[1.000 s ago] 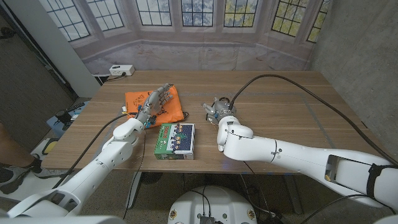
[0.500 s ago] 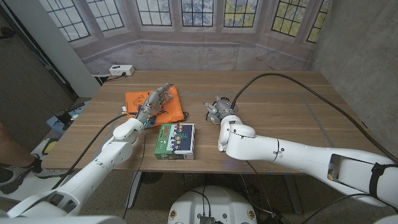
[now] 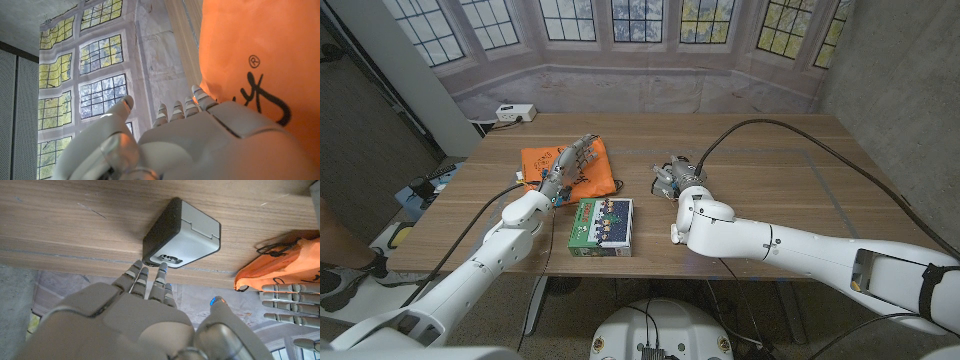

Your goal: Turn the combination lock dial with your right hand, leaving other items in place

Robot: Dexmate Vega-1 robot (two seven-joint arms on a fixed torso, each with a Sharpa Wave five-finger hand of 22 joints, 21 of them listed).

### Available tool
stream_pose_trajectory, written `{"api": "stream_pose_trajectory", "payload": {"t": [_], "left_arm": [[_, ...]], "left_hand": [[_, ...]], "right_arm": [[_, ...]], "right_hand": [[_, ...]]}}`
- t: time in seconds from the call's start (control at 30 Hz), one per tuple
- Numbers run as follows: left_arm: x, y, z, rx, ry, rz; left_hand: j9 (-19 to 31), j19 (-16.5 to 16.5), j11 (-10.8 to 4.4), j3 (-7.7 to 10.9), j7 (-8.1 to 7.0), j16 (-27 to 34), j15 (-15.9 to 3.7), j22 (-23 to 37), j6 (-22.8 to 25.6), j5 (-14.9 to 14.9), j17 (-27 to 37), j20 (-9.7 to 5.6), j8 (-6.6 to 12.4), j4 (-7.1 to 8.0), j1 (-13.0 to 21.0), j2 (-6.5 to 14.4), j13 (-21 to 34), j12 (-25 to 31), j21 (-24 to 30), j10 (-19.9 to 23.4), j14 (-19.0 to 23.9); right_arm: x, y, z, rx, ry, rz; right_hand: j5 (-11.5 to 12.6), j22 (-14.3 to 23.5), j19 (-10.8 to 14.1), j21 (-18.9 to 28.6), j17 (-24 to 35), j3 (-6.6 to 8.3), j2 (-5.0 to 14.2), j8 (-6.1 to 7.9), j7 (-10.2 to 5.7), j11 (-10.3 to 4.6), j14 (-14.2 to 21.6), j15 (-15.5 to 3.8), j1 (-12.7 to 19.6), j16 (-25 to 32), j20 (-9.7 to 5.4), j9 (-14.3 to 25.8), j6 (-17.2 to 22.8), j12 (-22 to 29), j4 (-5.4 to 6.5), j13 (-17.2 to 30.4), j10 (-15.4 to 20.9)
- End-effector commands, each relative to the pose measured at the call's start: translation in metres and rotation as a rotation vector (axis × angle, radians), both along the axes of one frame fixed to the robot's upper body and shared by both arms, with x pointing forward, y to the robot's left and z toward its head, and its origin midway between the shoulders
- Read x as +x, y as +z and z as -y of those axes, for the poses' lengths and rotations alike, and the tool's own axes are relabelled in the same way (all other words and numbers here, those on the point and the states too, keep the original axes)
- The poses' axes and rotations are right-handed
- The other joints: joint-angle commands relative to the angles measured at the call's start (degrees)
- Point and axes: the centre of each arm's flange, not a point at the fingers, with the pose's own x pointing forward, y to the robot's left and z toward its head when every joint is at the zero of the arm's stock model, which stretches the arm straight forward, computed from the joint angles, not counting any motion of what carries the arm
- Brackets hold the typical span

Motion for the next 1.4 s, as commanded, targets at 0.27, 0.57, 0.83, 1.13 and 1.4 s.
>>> {"api": "stream_pose_trajectory", "payload": {"t": [0.27,0.57,0.83,1.13,1.4], "left_arm": [[-0.003,-0.001,-0.004,-0.003,0.012,0.001],[-0.002,0.0,-0.004,0.003,0.009,-0.002],[0.0,0.0,-0.003,0.003,0.004,-0.003],[0.0,-0.002,-0.003,0.005,0.002,-0.005],[-0.001,-0.003,-0.006,0.005,0.003,-0.007]], "left_hand": [[0.2,0.4,0.04,0.14,-0.1,0.1,0.2,0.2,0.0,0.4,0.2,0.11,0.21,-0.41,0.6,0.1,0.3,-0.1,-0.2,0.4,0.3],[0.2,0.4,0.04,0.1,-0.08,0.1,0.23,0.2,0.1,0.4,0.2,0.12,0.23,-0.44,0.6,0.1,0.3,-0.1,-0.2,0.4,0.2],[0.2,0.4,0.09,0.06,-0.07,0.1,0.19,0.2,0.0,0.3,0.2,0.13,0.21,-0.46,0.6,0.0,0.3,-0.1,-0.2,0.4,0.2],[0.2,0.4,0.11,0.04,-0.08,0.1,0.21,0.2,0.0,0.3,0.2,0.13,0.23,-0.47,0.6,0.1,0.3,-0.1,-0.2,0.5,0.3],[0.2,0.4,0.05,0.03,-0.13,0.1,0.19,0.2,0.0,0.4,0.2,0.16,0.2,-0.5,0.6,0.1,0.3,-0.1,-0.2,0.4,0.3]], "right_arm": [[0.011,-0.006,0.003,-0.001,-0.004,-0.011],[0.013,-0.007,0.004,0.004,-0.007,-0.013],[0.011,-0.01,0.003,0.011,-0.009,-0.015],[0.008,-0.016,0.001,0.024,-0.012,-0.021],[0.007,-0.02,-0.003,0.03,-0.012,-0.024]], "right_hand": [[0.3,0.1,0.4,0.3,0.1,0.49,0.37,0.12,-0.22,0.01,0.5,0.07,0.7,0.0,-0.15,0.1,0.2,0.1,0.0,0.1,0.4],[0.3,0.1,0.5,0.3,0.1,0.53,0.36,0.15,-0.23,0.0,0.6,0.02,0.7,0.0,-0.15,0.1,0.3,0.2,0.01,0.1,0.5],[0.3,0.1,0.6,0.3,0.1,0.57,0.35,0.17,-0.25,-0.15,0.7,0.0,0.7,0.0,-0.19,0.1,0.4,0.2,0.02,0.1,0.5],[0.3,0.1,0.6,0.2,0.1,0.61,0.34,0.18,-0.25,-0.13,0.7,-0.09,0.7,0.0,-0.2,0.1,0.4,0.2,0.02,0.1,0.5],[0.3,0.1,0.6,0.2,0.1,0.68,0.35,0.18,-0.26,-0.07,0.8,-0.17,0.7,0.0,-0.23,0.1,0.4,0.3,0.03,0.1,1.0]]}}
